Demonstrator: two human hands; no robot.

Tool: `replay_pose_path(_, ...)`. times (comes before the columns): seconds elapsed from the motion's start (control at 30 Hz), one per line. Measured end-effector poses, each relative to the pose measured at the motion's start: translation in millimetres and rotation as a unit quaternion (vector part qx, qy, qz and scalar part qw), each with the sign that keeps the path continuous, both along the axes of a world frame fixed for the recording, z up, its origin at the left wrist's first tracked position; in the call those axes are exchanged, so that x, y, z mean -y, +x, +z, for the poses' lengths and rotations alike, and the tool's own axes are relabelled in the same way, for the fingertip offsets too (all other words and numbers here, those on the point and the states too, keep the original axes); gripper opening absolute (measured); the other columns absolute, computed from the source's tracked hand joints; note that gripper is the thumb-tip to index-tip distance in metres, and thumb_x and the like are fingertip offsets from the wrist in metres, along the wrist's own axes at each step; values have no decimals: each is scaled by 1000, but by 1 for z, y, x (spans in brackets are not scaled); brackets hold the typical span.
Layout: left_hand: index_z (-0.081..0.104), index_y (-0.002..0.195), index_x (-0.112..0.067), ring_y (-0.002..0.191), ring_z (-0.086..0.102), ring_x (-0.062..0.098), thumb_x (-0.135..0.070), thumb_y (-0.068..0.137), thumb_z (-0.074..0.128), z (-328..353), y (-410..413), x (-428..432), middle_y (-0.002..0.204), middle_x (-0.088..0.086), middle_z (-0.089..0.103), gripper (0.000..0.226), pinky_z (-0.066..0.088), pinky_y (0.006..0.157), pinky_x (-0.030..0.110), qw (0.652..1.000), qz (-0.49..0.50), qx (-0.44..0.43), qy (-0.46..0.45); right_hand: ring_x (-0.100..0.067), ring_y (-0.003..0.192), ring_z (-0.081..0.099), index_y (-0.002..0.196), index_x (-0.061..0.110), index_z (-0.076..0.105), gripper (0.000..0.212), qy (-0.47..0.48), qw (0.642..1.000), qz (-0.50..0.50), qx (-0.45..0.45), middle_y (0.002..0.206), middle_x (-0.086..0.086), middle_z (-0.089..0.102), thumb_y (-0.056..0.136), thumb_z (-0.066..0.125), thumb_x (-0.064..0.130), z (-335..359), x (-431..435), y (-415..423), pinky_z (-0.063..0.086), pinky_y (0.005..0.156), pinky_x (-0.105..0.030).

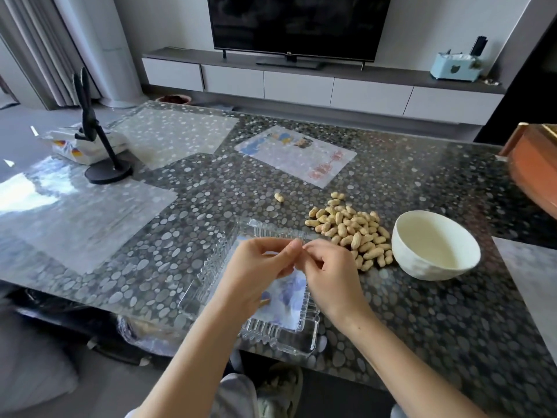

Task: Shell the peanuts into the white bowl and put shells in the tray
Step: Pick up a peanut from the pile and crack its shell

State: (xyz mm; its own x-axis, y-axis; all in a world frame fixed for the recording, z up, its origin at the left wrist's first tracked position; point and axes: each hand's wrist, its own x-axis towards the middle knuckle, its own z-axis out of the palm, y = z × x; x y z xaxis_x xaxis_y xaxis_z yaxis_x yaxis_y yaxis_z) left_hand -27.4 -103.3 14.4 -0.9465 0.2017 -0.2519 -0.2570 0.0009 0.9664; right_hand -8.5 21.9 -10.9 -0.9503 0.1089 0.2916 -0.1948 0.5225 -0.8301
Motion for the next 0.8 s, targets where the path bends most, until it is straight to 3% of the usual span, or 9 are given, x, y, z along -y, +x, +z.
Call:
replay_pose_path(0.1, 77, 80, -13, 76, 59, 21, -23, 77, 72, -3, -4, -1, 83, 16, 71, 11, 51, 88, 41, 1000, 14, 26, 1, -21, 67, 59, 67, -3, 65, 31, 30, 999, -8, -15, 70, -8, 63, 93, 58, 12, -7, 2, -3, 48, 61, -38)
replay_pose_path(0.2, 73, 85, -6, 76, 63, 17, -12, 81, 69, -3, -8, 1, 80, 10, 71, 8, 55, 76, 24, 999, 4, 43, 24, -16, 60, 53, 71, 2, 63, 33, 105, 994, 22, -35, 69, -3, 58, 96, 55, 22, -8, -3, -2, 42, 54, -29)
replay_pose_path(0.3, 69, 83, -1, 68, 65, 14, -6, 83, 67, -1, -9, 3, 74, 9, 70, 5, 56, 64, 17, 998, -3, 55, 42, -8, 54, 52, 83, 8, 64, 41, 172, 983, 65, -9, 67, 3, 61, 95, 46, 43, -1, -7, -3, 38, 50, -22)
replay_pose_path(0.43, 66, 76, 0, 59, 64, 10, 3, 83, 62, 0, -12, 11, 66, 8, 68, 9, 54, 59, 15, 992, 3, 88, 96, -1, 67, 60, 102, 13, 66, 22, 59, 989, 123, 64, 81, 9, 67, 93, 57, 31, 8, -12, -2, 47, 59, -16)
replay_pose_path(0.5, 65, 75, 1, 57, 62, 9, 1, 81, 62, 0, -13, 12, 64, 7, 67, 7, 53, 58, 14, 989, 15, 92, 117, -1, 76, 63, 102, 16, 66, 19, 28, 989, 123, 81, 83, 9, 68, 93, 58, 29, 11, -14, -1, 52, 66, -19)
replay_pose_path(0.63, 66, 75, -1, 58, 56, 9, -20, 72, 69, -5, -14, 12, 65, 4, 62, 19, 52, 58, 15, 990, 4, 93, 103, -4, 51, 49, 91, 10, 64, 26, 48, 989, 120, 65, 62, 7, 57, 96, 51, 32, 13, -8, -2, 37, 46, -19)
replay_pose_path(0.73, 67, 78, 0, 58, 53, 8, -31, 69, 68, -8, -11, 11, 64, 2, 61, 32, 51, 57, 15, 992, -10, 92, 87, -10, 53, 48, 84, 6, 62, 26, 37, 994, 93, 30, 65, -5, 62, 97, 52, 26, 8, -3, -2, 37, 47, -23)
replay_pose_path(0.8, 70, 71, -4, 54, 53, 7, -32, 66, 68, -9, -9, 9, 60, 3, 61, 28, 50, 55, 14, 994, 22, 68, 78, -8, 55, 50, 78, 6, 61, 23, 27, 997, 65, 4, 63, -2, 60, 95, 56, 21, 7, 2, -1, 38, 47, -20)
